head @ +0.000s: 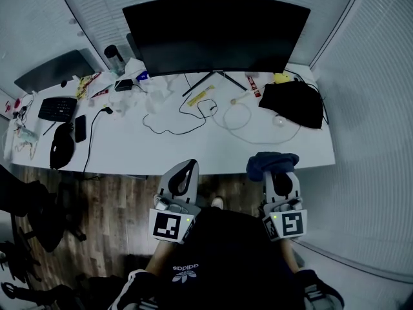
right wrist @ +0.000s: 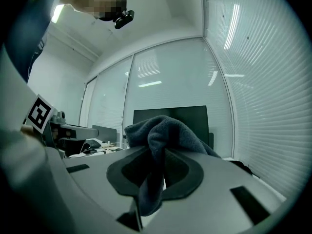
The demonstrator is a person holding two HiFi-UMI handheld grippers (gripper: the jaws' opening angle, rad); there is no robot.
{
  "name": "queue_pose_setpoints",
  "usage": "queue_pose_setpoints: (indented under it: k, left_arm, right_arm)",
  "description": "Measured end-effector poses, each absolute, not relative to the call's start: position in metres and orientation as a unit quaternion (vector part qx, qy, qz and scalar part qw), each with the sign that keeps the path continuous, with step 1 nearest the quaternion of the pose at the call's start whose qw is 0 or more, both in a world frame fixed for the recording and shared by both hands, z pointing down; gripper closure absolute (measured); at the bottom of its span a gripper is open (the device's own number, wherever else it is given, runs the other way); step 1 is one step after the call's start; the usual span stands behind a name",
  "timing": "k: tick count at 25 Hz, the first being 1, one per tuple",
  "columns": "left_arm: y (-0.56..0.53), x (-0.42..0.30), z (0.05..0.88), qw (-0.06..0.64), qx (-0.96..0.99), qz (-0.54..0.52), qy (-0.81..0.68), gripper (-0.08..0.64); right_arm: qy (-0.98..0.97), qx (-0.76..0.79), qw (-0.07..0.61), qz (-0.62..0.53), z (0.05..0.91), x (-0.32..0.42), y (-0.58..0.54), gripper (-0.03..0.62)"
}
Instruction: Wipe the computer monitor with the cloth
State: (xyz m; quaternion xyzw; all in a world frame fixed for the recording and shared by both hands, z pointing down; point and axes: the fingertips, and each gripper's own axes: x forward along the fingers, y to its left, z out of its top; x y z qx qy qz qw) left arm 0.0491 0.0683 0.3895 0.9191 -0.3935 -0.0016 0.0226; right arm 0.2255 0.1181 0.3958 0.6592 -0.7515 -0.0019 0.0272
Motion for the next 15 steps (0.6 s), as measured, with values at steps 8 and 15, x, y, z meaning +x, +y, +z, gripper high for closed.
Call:
queue_pose_setpoints:
  k: [8,15]
  left_arm:
    - [0.071,0.046,0.391,0.017,0.918,0.004,-0.397,0.556]
    - [0.07,0.045,0.392,0.015,0.919,0.014,-0.394,0.556]
  right_arm:
    - [-0.745,0.667,0.021,0.005,0.396,0.234,0.119,0.545]
    - [-0.749,0.662,-0.013,0.013,0.388,0.228,0.114,0.545]
